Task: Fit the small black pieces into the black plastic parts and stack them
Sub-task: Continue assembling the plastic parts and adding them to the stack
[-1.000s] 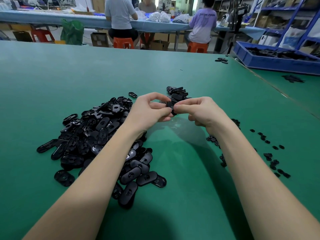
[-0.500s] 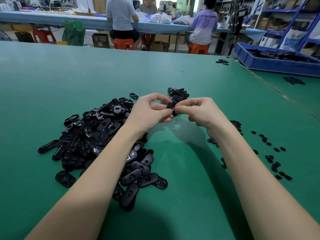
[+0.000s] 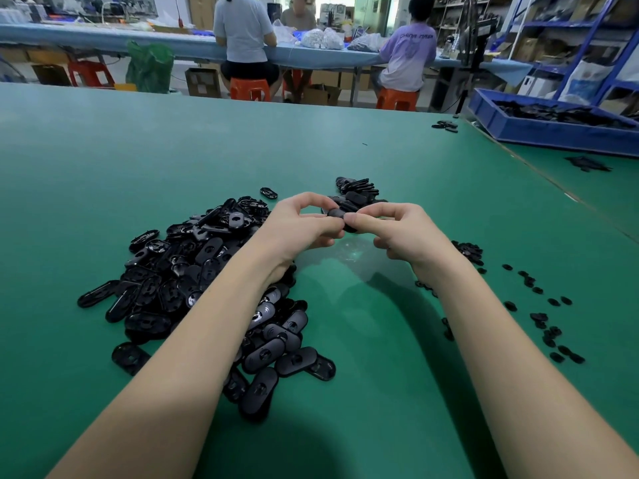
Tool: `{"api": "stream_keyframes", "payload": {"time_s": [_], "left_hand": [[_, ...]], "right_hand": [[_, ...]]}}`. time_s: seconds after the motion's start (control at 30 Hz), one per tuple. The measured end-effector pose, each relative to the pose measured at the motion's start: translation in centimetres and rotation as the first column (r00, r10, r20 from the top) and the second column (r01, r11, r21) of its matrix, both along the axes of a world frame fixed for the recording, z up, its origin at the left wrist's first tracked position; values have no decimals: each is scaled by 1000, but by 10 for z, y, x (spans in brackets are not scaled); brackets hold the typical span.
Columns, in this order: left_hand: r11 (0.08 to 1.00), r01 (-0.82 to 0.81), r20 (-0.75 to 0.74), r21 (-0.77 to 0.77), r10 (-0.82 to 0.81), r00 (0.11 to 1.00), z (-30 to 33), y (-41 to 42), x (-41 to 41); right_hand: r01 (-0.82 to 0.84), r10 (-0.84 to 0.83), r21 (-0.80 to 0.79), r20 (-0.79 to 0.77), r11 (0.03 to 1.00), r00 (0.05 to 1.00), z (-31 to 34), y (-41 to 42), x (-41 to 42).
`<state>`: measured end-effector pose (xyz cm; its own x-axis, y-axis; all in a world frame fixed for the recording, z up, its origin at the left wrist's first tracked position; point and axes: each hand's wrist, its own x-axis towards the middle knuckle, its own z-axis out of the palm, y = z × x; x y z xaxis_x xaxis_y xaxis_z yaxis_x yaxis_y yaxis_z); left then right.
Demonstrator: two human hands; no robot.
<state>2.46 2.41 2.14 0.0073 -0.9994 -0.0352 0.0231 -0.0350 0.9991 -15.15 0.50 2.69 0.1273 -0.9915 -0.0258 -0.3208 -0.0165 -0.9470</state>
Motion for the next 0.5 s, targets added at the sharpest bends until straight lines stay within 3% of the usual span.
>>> {"api": "stream_keyframes", "payload": {"time_s": [0.17,0.5], "left_hand": [[1000,-18,-55,7,18,998,-3,-2,1],[1000,-9,-14,19,9,1000,-4,-2,0]], "right_hand": [[-40,40,6,-8,999,999,1,-1,0],[-50,47,-37,-73,998,996,0,-4,-1]]}}
